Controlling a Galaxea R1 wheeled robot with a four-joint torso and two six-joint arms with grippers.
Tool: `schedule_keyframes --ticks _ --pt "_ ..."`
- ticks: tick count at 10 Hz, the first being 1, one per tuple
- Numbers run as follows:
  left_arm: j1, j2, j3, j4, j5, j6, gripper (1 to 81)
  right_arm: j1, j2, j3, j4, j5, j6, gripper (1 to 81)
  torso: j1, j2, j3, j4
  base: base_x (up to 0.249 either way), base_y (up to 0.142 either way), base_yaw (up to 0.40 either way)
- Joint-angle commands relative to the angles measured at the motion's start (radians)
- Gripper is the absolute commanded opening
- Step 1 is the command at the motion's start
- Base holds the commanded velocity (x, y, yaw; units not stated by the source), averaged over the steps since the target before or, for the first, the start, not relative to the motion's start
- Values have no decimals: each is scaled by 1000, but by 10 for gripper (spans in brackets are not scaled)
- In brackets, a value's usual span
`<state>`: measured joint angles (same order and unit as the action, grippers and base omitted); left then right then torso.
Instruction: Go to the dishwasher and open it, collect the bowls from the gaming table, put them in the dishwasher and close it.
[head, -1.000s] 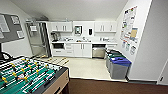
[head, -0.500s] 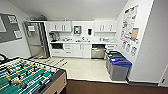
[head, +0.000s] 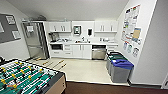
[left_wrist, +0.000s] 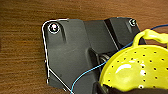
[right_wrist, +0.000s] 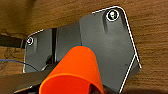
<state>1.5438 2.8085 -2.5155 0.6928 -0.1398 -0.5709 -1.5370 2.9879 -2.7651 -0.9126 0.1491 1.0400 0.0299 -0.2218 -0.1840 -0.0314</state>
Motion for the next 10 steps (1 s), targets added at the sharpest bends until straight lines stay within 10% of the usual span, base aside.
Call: schedule_keyframes --ticks 1,10 --pt "-46 -21 4 13 31 9 10 45 -5 -2 -5 -34 -5 10 0 0 0 0 149 0 0" --pt "-46 -24 18 14 32 9 10 45 -5 -2 -5 -34 -5 10 0 0 0 0 153 -15 0"
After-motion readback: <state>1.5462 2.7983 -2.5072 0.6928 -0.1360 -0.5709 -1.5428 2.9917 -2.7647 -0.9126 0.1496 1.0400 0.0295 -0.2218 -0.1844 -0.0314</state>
